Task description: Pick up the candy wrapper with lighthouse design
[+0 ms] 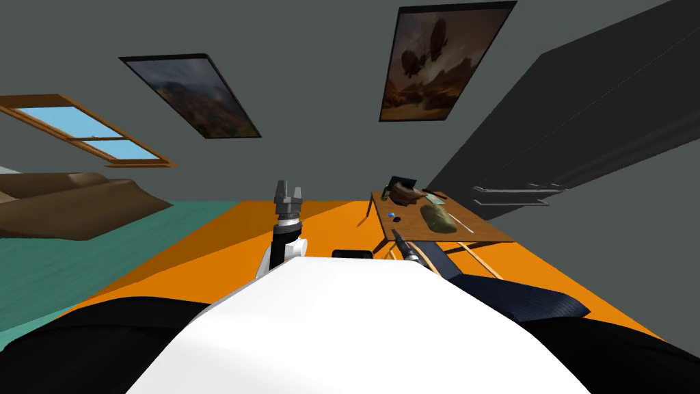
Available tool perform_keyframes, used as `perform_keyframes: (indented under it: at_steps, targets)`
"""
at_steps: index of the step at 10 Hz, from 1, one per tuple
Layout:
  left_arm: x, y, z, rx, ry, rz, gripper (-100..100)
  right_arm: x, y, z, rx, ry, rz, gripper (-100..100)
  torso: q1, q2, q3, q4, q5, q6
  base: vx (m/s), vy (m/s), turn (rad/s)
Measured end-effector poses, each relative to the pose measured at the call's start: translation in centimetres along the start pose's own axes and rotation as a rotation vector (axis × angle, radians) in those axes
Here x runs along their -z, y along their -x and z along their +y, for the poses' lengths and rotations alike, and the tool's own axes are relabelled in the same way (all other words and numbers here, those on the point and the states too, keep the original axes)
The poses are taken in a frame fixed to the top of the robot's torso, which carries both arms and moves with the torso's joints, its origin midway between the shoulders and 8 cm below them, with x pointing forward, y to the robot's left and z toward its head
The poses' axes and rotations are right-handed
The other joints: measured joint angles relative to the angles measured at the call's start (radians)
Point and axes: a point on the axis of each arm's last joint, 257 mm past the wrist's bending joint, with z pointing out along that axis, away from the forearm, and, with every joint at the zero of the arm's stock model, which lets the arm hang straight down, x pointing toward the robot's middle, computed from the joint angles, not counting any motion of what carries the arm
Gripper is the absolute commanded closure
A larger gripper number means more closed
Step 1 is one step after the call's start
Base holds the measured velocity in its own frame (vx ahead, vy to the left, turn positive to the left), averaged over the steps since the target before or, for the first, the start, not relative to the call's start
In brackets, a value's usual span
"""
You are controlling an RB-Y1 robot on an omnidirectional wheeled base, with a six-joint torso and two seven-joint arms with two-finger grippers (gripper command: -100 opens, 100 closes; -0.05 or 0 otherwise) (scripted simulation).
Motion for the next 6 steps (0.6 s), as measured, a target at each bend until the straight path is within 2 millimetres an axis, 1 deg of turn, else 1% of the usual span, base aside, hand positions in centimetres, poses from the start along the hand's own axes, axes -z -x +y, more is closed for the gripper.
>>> perform_keyframes:
  at_steps: [1,2,3,4,6]
  targets:
    - [0.0,0.0,0.0,0.000,0.000,0.000,0,0.2,-0.1,-1.0,0.018,-0.027,0.010,-100,0.000,0.000,0.000,0.000,0.000,0.001,0.002,-0.025,0.311]
    - [0.0,0.0,0.0,0.000,0.000,0.000,0,0.5,-0.2,-2.8,0.045,-0.070,0.024,-100,0.001,-0.001,0.000,0.000,0.000,0.000,0.007,-0.034,0.501]
    - [0.0,0.0,0.0,0.000,0.000,0.000,0,1.5,-0.4,-5.4,0.080,-0.128,0.044,-100,0.000,-0.001,0.000,0.000,0.000,0.000,0.004,-0.037,0.152]
    - [0.0,0.0,0.0,0.000,0.000,0.000,0,1.9,-0.5,-6.3,0.098,-0.153,0.053,-100,0.000,-0.001,-0.001,0.000,0.000,0.001,0.000,-0.028,0.240]
    - [0.0,0.0,0.0,0.000,0.000,0.000,0,3.5,-0.8,-9.8,0.159,-0.245,0.086,-100,0.000,-0.001,-0.001,0.000,0.000,0.000,0.005,-0.056,0.430]
